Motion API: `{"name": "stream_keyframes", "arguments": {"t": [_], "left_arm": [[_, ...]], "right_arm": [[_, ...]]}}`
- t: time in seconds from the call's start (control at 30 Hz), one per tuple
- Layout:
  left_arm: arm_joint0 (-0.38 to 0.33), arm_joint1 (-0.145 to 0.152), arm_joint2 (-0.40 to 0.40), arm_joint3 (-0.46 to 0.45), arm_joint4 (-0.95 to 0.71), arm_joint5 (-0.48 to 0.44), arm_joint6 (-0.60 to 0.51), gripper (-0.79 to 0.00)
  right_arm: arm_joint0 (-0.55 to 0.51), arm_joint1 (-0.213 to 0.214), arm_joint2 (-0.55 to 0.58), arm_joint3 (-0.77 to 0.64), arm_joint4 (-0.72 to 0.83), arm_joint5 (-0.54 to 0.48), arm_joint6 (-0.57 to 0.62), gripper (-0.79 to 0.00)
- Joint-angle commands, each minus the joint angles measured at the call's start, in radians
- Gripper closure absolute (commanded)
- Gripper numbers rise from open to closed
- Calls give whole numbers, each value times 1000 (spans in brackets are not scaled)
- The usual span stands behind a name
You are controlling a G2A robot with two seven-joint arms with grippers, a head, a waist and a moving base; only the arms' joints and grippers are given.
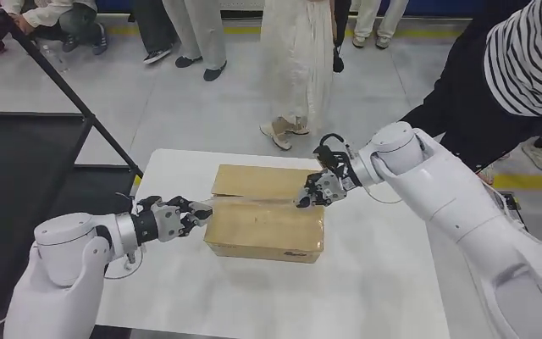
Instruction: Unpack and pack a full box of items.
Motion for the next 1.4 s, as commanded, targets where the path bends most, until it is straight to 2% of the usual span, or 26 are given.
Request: {"name": "stream_keyframes", "arguments": {"t": [0.0,0.2,0.3,0.57,0.97,1.37], "left_arm": [[1,0,0,0,2,0,-2,0],[1,0,0,0,2,0,-2,0],[13,-2,18,-1,-17,-13,31,0],[-9,4,68,10,-78,0,72,0],[-86,26,160,95,-214,0,149,0],[-126,56,218,129,-335,0,221,0]], "right_arm": [[0,0,0,0,0,0,0,0],[0,0,0,0,0,0,0,0],[-24,2,17,8,14,0,-45,0],[-22,-4,15,53,-51,-6,6,0],[11,-38,-38,119,-111,-21,21,0],[27,-71,-20,187,-153,-59,49,0]]}}
